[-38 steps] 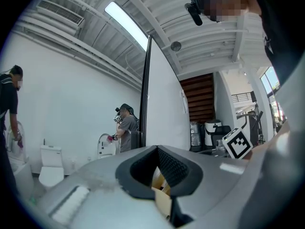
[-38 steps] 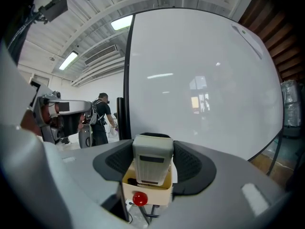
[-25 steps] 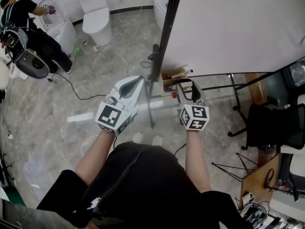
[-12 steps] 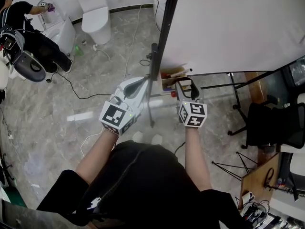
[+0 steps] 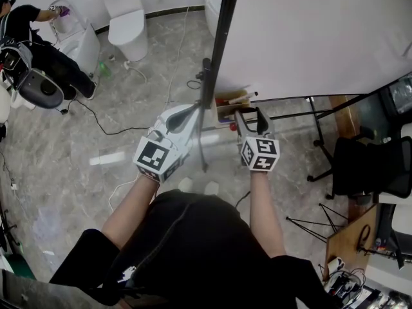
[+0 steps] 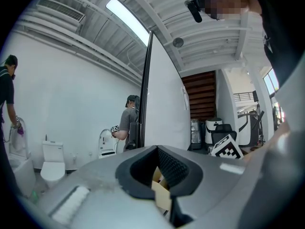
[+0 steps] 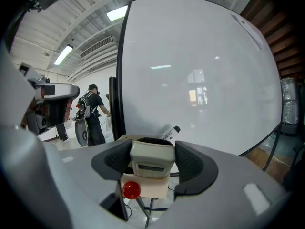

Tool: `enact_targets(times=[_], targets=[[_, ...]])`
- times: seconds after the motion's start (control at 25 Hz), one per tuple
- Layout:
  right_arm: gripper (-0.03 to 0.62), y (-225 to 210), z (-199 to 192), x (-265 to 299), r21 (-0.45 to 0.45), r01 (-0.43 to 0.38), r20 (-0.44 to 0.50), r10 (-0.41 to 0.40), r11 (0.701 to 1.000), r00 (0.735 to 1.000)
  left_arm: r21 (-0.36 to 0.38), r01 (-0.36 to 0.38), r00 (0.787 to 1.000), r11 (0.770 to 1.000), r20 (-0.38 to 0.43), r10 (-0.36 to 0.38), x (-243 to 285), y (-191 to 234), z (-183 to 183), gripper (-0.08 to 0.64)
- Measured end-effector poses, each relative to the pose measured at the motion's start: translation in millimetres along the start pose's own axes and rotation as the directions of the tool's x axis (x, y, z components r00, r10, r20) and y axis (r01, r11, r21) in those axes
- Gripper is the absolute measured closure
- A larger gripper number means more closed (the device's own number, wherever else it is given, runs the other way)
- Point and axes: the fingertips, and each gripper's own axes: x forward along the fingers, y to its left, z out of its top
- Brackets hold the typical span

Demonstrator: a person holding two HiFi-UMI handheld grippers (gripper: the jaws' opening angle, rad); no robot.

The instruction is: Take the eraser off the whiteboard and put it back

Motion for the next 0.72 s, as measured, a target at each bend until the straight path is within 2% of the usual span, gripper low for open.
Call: enact_targets(times=[0.72], targets=[[0.268,8,10,-9,0.005,-0.029,0.017,0.029,1.0,0.999,-0.009,0.003,1.0,1.0,0.01,-0.003,-5,-1,5,0.557]])
